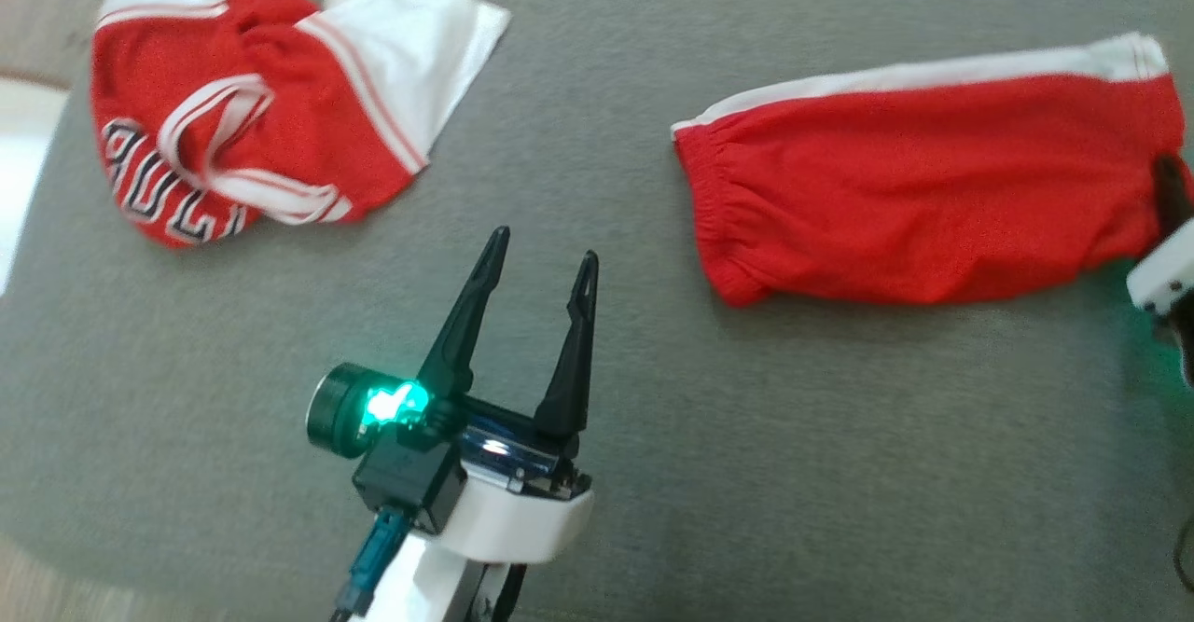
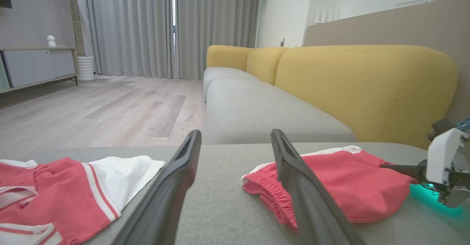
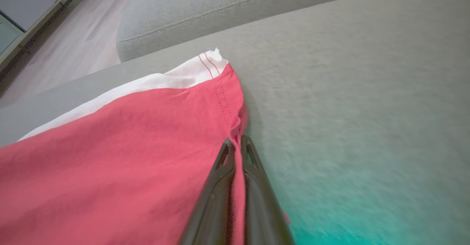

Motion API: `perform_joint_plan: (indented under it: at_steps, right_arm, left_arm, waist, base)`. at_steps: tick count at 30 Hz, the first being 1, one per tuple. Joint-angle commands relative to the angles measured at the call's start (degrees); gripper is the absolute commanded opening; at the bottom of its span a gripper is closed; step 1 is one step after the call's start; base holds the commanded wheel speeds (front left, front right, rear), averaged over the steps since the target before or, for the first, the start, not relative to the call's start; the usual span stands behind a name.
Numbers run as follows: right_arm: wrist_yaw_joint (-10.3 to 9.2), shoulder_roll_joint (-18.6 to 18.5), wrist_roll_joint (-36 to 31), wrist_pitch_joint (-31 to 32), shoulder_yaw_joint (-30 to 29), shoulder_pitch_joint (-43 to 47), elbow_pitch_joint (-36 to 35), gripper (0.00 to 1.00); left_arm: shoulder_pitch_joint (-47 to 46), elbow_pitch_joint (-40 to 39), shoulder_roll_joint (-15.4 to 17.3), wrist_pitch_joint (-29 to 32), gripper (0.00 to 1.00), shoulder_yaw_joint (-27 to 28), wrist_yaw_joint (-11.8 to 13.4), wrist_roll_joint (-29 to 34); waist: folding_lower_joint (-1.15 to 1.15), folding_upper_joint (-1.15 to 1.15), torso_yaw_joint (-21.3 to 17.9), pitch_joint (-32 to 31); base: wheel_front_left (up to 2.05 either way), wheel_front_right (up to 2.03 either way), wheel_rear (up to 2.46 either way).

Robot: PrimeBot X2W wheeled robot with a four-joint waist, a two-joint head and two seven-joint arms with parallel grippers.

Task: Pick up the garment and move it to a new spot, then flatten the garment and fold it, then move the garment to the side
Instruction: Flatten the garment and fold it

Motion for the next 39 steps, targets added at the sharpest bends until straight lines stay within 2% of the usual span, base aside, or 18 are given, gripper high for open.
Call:
perform_joint_plan:
  at_steps: [1,11,19,30,39]
  right_arm:
    - [-0.04,-1.2,0.3,-0.8,0.1,2.3,-1.0,0.0]
    - [-0.04,-3.7,1.4,-1.5,-5.3,9.2,-3.5,0.0]
    - [-0.04,-2.1,-0.8,-2.1,-6.0,8.4,-8.2,0.0]
    - [-0.04,5.8,-5.8,1.5,0.9,5.1,-20.1,0.0]
    - [-0.04,12.3,-6.3,4.2,9.6,7.5,-24.4,0.0]
  left_arm:
    - [0.8,-1.4,0.1,-0.3,1.0,2.1,-0.3,0.7]
    - [2.5,-0.6,0.1,-0.3,1.0,3.3,-1.6,1.3]
    - [2.7,0.3,0.1,-0.3,1.0,3.2,-2.1,1.0]
    - [4.2,1.3,0.1,-0.3,1.0,2.6,-2.5,0.5]
    - [4.9,1.8,0.0,-0.3,1.0,2.4,-2.6,0.1]
  waist:
    - [0.0,0.0,-2.6,-1.8]
    - [0.0,0.0,-9.0,-4.9]
    - [0.0,0.0,-10.5,-6.7]
    - [0.0,0.0,-7.7,-10.0]
    - [0.0,0.0,-4.4,-11.1]
  base:
    - [0.0,0.0,0.0]
    - [0.0,0.0,0.0]
    - [0.0,0.0,0.0]
    - [0.0,0.0,0.0]
    - [0.0,0.0,0.0]
